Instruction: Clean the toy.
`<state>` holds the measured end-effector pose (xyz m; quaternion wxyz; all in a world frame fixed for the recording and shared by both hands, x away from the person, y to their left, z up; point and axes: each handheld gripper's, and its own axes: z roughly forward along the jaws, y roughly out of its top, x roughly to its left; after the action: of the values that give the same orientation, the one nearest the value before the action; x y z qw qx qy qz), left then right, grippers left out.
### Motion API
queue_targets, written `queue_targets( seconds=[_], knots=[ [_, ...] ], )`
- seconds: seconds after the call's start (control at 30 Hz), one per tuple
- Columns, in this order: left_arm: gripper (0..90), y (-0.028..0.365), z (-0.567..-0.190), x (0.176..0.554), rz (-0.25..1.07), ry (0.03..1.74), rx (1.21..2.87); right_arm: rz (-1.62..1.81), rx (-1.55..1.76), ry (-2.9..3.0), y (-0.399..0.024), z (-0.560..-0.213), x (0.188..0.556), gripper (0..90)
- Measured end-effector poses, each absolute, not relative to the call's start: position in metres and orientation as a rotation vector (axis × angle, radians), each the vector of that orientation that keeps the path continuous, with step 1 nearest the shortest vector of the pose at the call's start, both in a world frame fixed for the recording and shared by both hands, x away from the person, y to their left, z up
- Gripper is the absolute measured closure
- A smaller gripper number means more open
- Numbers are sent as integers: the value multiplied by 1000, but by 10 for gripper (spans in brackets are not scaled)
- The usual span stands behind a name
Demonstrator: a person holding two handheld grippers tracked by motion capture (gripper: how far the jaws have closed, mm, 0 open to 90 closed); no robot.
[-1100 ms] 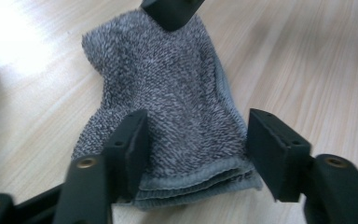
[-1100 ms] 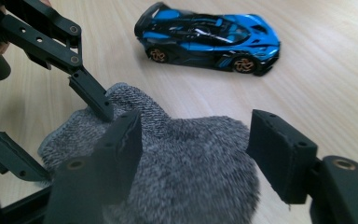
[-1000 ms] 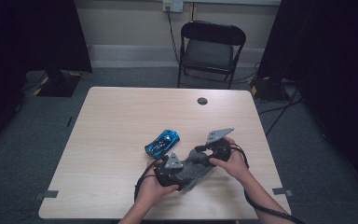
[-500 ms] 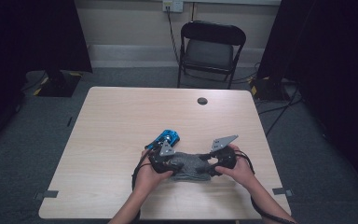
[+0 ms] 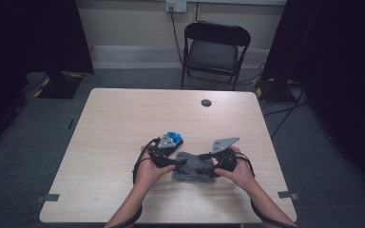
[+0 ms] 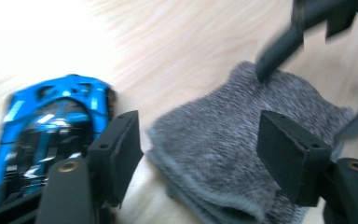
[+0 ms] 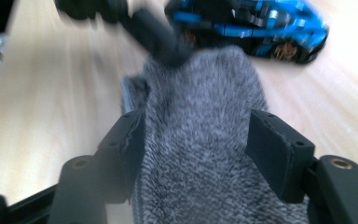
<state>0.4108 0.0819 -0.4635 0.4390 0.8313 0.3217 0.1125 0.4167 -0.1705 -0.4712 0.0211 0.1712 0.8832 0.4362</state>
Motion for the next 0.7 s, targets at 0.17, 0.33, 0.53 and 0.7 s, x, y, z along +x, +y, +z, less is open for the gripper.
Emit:
queue_targets(
  seconds=[0.17,0.33,0.53,0.7],
  knots=[
    [236,95,-453,421,322,814,2080,1292,603,2749,-169,-485,419,427],
    [178,107,-445,439,373,860,2093,1258,632,2729,-172,-490,415,447],
    [167,109,-451,464,355,928,2124,1211,634,2702,-171,-491,409,466],
    [171,107,-463,473,327,952,2146,1215,701,2681,-180,-491,410,549]
  ],
)
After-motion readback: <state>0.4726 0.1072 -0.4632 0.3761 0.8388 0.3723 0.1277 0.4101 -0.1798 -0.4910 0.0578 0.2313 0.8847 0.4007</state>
